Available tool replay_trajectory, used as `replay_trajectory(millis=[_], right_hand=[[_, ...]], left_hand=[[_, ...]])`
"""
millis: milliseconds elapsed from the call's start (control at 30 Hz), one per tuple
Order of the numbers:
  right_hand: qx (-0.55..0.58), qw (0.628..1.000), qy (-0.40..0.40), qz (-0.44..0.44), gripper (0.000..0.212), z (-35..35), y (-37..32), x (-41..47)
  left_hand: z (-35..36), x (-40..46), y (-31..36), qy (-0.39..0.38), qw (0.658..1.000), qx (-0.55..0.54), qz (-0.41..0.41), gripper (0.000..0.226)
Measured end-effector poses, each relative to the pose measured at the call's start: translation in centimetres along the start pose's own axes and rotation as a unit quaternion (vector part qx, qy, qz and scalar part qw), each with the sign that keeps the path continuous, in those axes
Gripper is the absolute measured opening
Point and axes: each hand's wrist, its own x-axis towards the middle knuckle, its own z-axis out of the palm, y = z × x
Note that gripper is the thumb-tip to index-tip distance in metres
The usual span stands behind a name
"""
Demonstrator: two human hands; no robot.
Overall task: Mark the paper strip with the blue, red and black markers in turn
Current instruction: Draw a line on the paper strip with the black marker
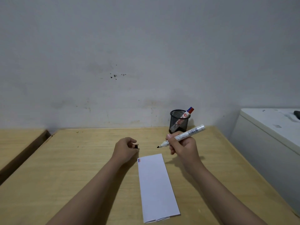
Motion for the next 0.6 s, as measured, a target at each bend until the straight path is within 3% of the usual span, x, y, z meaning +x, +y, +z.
replay_trajectory(millis=[133,300,433,600], right_hand=[[-0.028,1.0,-0.011,0.004,0.016,0.8,0.6,0.2],[-0.061,0.995,0.022,0.073,0.027,2.7,1.9,0.3],[-0.088,0.985,-0.016,0.146,0.029,4.7,3.7,0.5],[-0.079,0.983,0.008,0.166,0.028,5.9,6.1,0.6]], left_hand=[[-0.7,-0.6,0.2,0.0,0.998,-0.054,-0.025,0.044],[-1.6,-3.5,0.1,-0.016,0.997,-0.074,-0.018,0.037],[-1.6,-5.8,-0.5,-0.069,0.998,0.005,-0.012,0.042],[-1.4,-6.3,-0.6,-0.042,0.992,0.114,0.042,0.041]])
